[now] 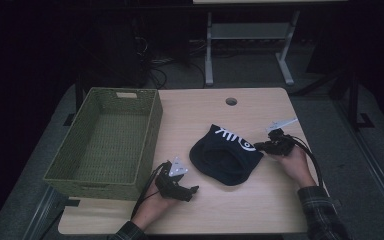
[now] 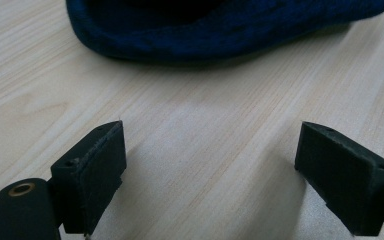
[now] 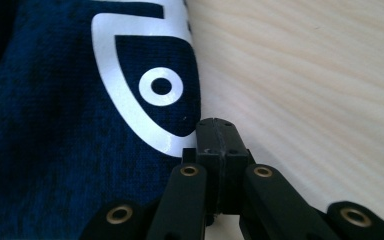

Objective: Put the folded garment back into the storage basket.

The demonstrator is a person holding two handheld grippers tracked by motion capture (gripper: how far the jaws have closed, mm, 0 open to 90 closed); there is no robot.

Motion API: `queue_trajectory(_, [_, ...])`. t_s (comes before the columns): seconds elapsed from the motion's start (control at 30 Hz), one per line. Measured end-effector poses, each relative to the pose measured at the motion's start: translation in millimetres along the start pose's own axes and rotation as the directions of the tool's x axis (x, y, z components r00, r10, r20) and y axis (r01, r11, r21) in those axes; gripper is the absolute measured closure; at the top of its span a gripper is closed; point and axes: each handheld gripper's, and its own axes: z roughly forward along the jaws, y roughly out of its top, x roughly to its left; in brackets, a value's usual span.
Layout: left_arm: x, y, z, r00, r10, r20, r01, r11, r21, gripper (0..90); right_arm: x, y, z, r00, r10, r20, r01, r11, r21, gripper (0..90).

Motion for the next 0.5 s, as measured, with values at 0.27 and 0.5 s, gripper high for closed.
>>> queue_trajectory(0.27, [0.5, -0.3, -0.4, 1.0000, 0.006, 0.000, -0.006, 1.0000, 0.005, 12.1, 21.6, -10.6, -5.9, 0.9991, -0.033, -0.026, 0.033, 0.9994, -0.012, 90.0])
queue_trajectory(0.5, [0.5, -0.3, -0.6, 1.0000, 0.006, -0.001, -0.006, 1.0000, 0.005, 12.1, 35.6, -11.6, -14.0, 0.9977, -0.062, -0.026, 0.062, 0.9979, -0.020, 90.0])
